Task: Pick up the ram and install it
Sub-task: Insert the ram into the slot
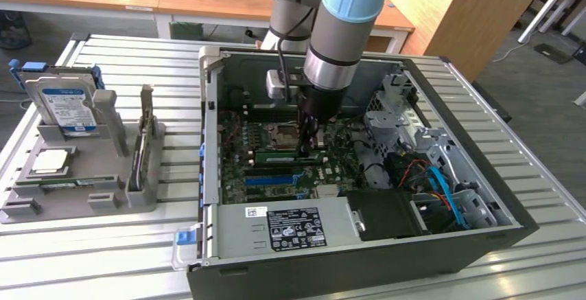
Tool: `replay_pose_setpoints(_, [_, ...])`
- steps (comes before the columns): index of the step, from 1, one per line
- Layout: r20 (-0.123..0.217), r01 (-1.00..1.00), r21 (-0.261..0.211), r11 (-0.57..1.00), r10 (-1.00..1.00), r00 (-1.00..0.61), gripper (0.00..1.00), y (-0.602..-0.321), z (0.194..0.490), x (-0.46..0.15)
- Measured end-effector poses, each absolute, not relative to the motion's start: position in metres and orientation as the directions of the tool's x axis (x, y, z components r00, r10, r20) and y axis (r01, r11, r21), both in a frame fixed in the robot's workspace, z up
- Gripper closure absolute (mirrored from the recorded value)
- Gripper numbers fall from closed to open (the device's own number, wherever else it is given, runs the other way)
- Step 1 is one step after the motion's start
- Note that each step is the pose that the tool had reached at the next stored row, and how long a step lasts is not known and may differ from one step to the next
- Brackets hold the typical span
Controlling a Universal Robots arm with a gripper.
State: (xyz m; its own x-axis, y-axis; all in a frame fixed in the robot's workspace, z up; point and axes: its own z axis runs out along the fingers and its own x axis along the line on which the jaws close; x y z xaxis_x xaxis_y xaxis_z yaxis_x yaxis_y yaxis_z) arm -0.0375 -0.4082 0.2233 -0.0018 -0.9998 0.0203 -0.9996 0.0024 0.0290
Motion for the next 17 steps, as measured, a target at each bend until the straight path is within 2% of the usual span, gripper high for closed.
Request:
replay_pose_setpoints(8, [0.02, -1.0, 0.029, 0.002, -1.0, -0.002, 0.88, -0.4082, 0.2221, -0.0375])
replay_pose_setpoints(10, [0.02, -1.0, 0.029, 0.002, -1.0, -0.002, 0.87, -0.4082, 0.222, -0.0375])
replay_pose_setpoints(11, [0.02, -1.0, 0.029, 0.002, -1.0, -0.002, 0.81, -0.4082, 0.2221, -0.0375])
replay_pose_setpoints(17, [0.02, -1.0, 0.029, 0.002, -1.0, -0.002, 0.81, -0.4082, 0.229, -0.0375])
